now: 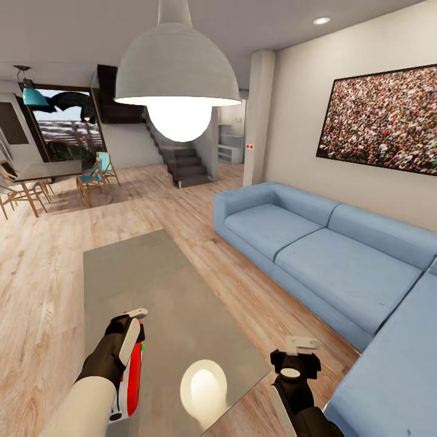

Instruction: Turn on the radio receiver that's on the table in the living room.

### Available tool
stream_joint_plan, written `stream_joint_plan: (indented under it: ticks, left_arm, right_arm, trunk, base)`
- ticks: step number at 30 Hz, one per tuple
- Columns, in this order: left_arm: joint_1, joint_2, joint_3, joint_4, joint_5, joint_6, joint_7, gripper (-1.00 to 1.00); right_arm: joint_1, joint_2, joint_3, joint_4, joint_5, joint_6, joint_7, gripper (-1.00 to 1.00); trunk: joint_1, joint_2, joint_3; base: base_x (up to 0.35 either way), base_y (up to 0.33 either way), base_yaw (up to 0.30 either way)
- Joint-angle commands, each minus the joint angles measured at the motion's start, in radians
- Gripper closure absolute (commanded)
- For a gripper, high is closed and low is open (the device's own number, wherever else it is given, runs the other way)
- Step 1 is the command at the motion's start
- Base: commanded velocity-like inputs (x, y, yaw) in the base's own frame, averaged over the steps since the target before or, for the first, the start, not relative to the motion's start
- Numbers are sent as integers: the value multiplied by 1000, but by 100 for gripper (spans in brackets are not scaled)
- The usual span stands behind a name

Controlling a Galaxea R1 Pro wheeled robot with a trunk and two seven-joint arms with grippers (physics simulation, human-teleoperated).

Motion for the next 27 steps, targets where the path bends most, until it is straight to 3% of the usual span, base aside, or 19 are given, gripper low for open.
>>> stream_joint_plan:
  ticks: [1, 20, 27]
  left_arm:
    - [0, 0, 0, 0, -4, 1, 0, 100]
    - [-2, -2, -4, 20, -5, -10, -6, 100]
    - [-17, -11, -6, 142, -5, -60, -7, 100]
  right_arm:
    - [0, 0, 0, 2, 0, 0, 0, -100]
    - [0, 1, 0, 14, 0, 0, 0, -100]
    - [0, 2, 1, 15, 0, 0, 0, -100]
  trunk:
    - [0, 0, 0]
    - [0, 0, 0]
    - [0, 0, 0]
  base:
    - [0, 0, 0]
    - [0, 0, 0]
    - [0, 0, 0]
